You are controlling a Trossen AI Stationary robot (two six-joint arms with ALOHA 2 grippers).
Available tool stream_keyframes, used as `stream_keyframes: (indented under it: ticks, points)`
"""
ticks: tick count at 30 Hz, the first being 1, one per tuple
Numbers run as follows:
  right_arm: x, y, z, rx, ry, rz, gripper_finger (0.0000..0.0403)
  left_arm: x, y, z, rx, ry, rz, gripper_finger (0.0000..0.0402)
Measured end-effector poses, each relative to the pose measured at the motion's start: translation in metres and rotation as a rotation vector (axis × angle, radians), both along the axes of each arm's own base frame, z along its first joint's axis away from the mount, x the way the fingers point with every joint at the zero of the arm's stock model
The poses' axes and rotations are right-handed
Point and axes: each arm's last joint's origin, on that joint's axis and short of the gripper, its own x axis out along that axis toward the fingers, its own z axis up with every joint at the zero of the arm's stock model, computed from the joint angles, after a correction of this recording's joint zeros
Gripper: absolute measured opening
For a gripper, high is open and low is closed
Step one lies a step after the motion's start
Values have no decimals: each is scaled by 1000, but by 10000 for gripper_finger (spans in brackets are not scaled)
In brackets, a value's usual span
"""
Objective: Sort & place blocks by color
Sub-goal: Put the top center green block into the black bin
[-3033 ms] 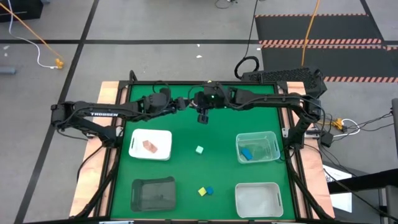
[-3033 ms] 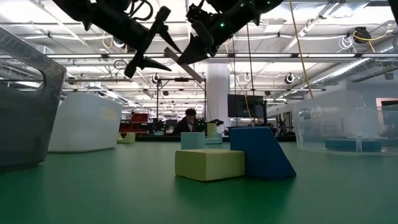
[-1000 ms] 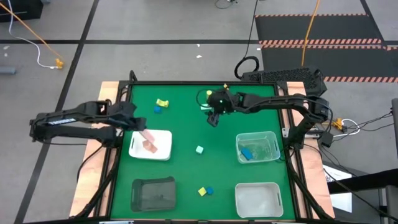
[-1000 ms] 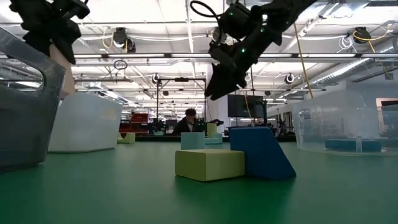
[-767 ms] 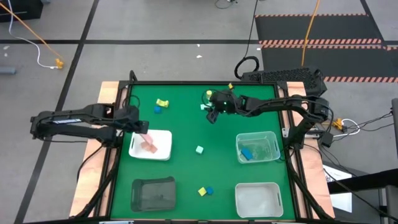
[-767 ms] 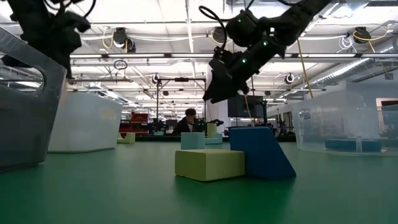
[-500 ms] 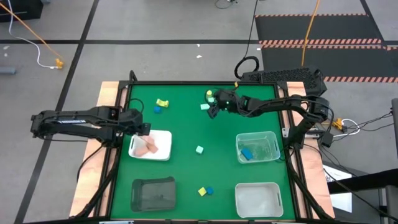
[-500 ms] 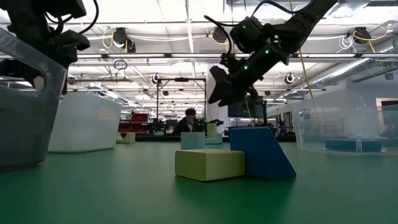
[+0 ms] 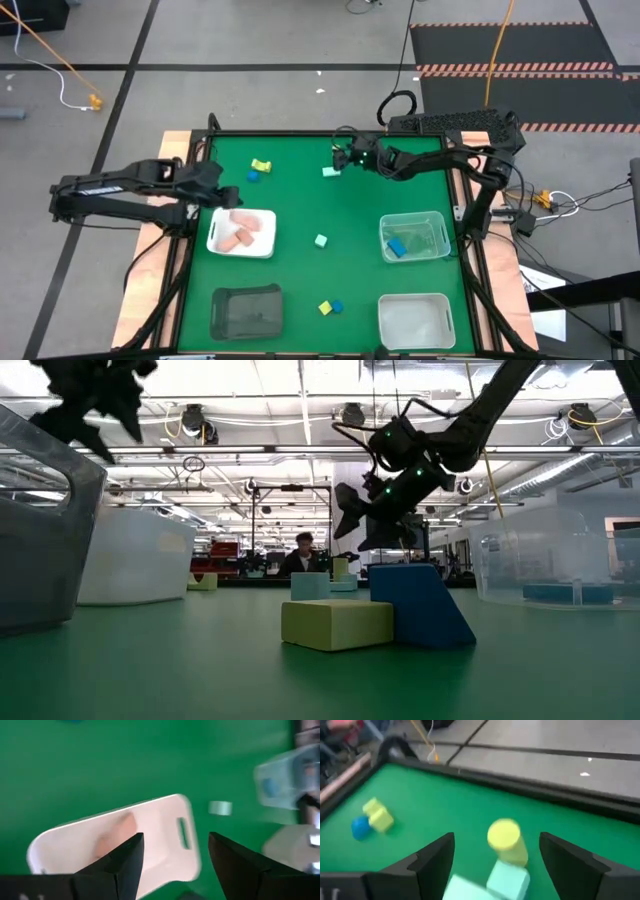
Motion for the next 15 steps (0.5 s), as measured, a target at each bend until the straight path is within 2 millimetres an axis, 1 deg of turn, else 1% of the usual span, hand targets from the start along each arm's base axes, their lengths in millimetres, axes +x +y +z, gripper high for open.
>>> stream_keyframes:
  ticks: [4,6,9,15]
  points:
    - [2,-9,-1,-25,-65,-21,280,-2,1,27,78,-83,1,211]
    - [3,-13,-5,-7,-80,-38,280,-4,2,39,125,-117,6,208]
    - [3,-18,-11,20,-68,-15,280,-8,3,56,194,-159,13,204]
    - [17,-22,-22,-57,29,59,279,-14,4,76,292,-205,15,204]
